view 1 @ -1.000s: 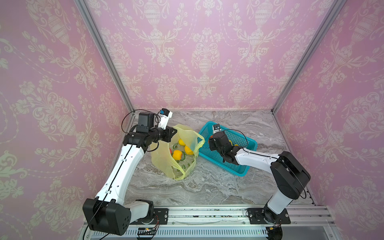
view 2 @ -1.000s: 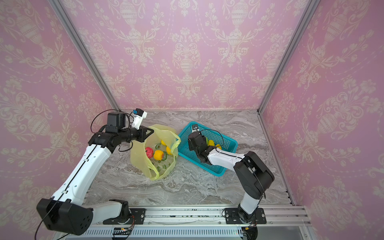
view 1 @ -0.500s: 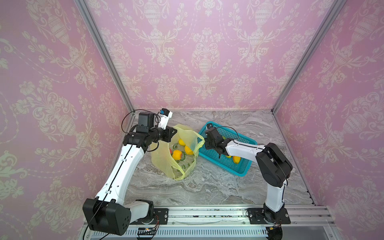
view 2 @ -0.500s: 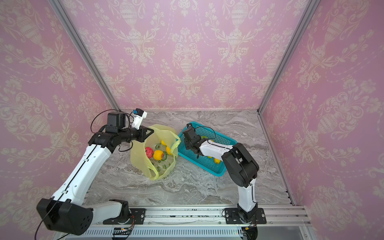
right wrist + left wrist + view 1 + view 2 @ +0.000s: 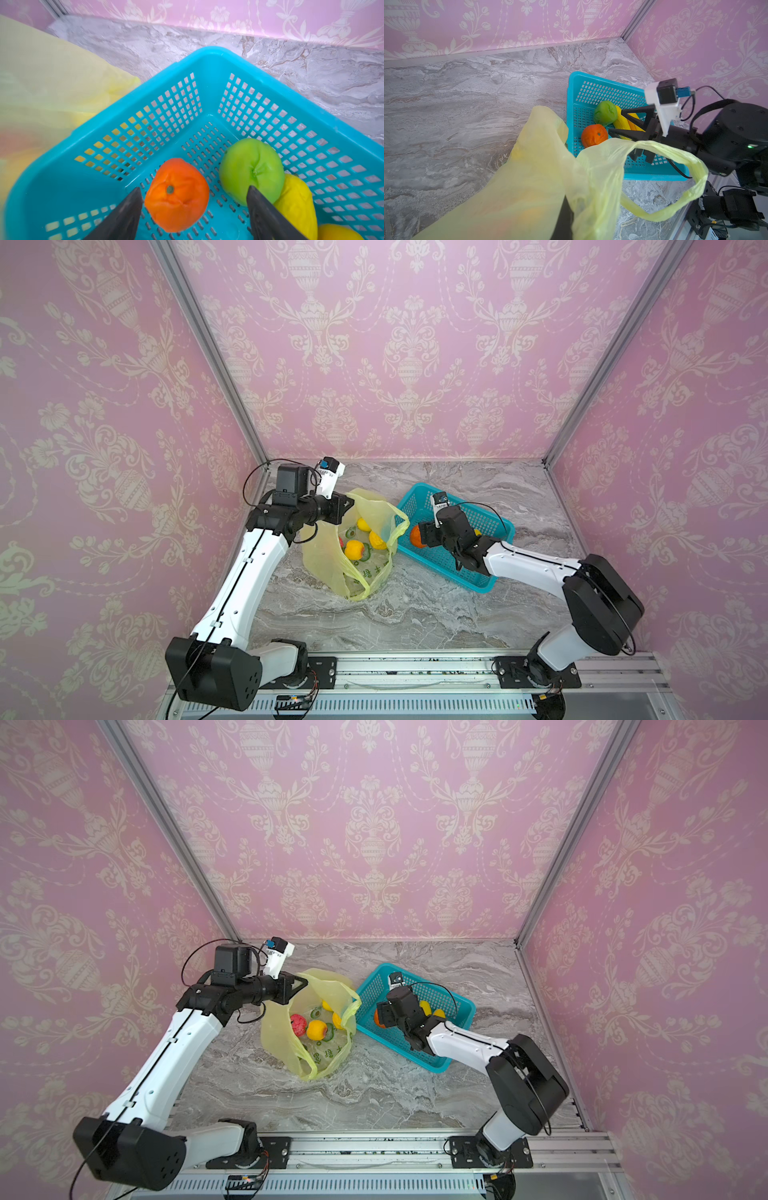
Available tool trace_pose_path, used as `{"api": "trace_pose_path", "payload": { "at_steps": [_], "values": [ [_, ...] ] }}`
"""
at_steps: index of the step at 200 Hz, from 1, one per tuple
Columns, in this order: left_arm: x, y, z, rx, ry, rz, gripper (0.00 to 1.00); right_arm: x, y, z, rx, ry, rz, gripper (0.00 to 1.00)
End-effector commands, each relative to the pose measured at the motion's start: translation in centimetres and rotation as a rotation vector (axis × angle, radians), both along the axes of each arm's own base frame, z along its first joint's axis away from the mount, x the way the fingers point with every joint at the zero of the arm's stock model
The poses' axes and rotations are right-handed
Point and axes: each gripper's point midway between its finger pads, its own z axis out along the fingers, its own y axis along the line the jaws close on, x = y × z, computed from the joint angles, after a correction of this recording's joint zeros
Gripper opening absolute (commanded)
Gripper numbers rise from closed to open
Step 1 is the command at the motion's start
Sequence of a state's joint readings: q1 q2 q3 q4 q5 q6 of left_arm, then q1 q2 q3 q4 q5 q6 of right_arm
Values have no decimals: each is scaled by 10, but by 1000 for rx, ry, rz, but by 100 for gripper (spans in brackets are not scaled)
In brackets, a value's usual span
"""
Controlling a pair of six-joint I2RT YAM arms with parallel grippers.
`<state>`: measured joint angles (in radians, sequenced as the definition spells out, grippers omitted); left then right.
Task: Untie the knot of the plastic bag and take out the fruit
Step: 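Open the right gripper to drop the orange into the basket, then move the open right gripper back into the bag mouth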
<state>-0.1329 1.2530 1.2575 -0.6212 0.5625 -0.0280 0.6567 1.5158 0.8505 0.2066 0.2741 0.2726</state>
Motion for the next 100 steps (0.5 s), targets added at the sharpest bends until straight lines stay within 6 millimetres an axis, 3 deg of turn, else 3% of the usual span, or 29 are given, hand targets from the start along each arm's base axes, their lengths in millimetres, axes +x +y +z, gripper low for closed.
{"api": "trace_pose_path", "payload": {
  "at_steps": [1, 32, 54, 75, 100],
  "values": [
    [0, 3, -1, -12, 19, 17, 0, -17, 13, 52, 150, -186, 111, 75],
    [0, 3, -1, -14, 20, 15, 0, -67, 37, 92, 208, -369, 297, 70],
    [0, 3, 0, -12, 17, 16, 0, -105, 63, 109, 219, -464, 469, 66],
    [0, 3, 0, -14, 18, 15, 0, -132, 88, 113, 192, -499, 593, 64],
    [0, 3, -1, -14, 19, 15, 0, -149, 121, 99, 102, -494, 694, 62]
  ]
}}
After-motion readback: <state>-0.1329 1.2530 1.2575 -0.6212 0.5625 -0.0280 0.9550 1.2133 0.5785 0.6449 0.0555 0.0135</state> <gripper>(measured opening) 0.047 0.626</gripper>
